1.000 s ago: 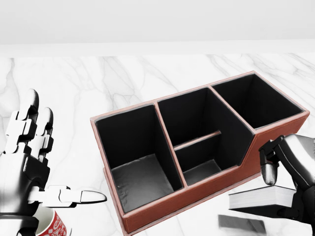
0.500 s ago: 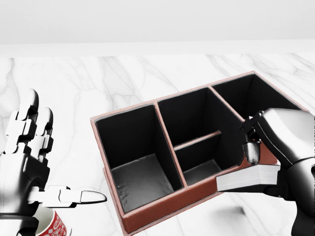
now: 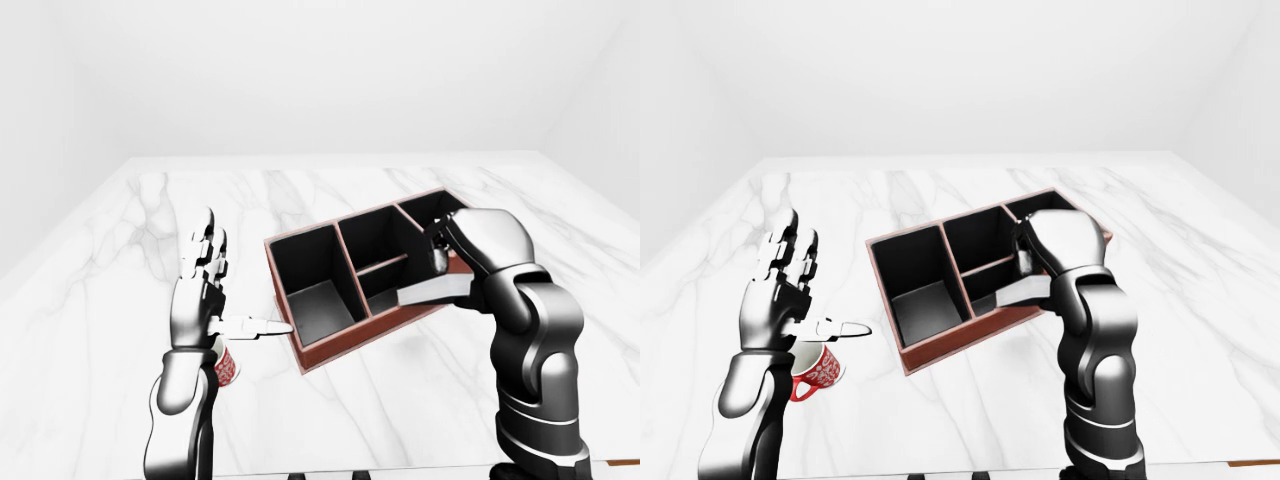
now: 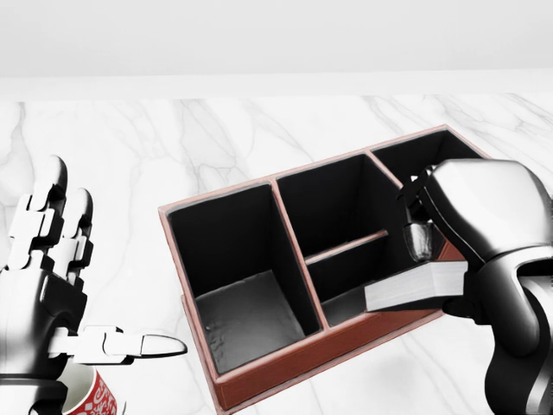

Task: Pick up the book and place it in the back compartment of the caddy.

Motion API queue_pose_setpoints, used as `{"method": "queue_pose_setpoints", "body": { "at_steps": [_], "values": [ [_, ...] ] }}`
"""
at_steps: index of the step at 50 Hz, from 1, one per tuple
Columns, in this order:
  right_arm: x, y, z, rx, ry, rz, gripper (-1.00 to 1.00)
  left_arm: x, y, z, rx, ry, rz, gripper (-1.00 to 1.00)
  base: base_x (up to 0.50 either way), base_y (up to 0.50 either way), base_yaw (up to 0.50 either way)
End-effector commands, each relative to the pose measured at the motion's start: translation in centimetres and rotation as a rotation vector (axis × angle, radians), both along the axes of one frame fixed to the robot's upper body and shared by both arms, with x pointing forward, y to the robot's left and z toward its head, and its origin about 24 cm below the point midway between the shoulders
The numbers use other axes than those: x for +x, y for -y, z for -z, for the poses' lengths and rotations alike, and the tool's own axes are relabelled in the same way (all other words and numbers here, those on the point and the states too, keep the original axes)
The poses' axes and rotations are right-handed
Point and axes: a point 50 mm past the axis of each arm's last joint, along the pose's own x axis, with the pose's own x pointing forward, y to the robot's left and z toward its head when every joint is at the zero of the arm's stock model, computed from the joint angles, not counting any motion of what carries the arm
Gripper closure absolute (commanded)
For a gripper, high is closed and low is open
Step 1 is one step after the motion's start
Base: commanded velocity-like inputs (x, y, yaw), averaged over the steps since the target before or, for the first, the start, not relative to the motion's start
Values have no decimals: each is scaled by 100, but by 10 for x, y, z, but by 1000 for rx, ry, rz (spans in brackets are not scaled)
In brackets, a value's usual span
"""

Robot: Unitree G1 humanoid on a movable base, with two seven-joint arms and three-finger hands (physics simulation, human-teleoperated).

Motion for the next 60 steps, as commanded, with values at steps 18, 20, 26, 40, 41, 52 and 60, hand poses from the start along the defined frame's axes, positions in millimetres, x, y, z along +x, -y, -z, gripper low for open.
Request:
{"method": "queue_pose_setpoints", "body": {
  "at_steps": [18,20,26,40,41,52,60],
  "values": [
    [14,-23,-11,-48,32,-31,100,1,-1,-1,-1,2,-3,-100,0,0,0],
    [15,-24,-12,-50,32,-34,100,0,-1,-1,-1,5,-2,-100,0,0,0],
    [19,-29,-10,-63,20,-51,100,0,-1,-1,-1,5,-3,-100,0,0,0],
    [27,-37,-7,-96,-7,-79,100,0,-1,-3,-1,14,-5,-100,0,0,0],
    [27,-37,-6,-97,-9,-80,100,0,-1,-3,-2,13,-5,-100,0,0,0],
    [34,-38,-3,-111,-35,-83,100,1,0,-1,-1,3,-4,-100,0,0,0],
    [42,-38,2,-123,-72,-82,100,1,0,1,-1,-3,-3,-100,0,0,0]
  ]
}}
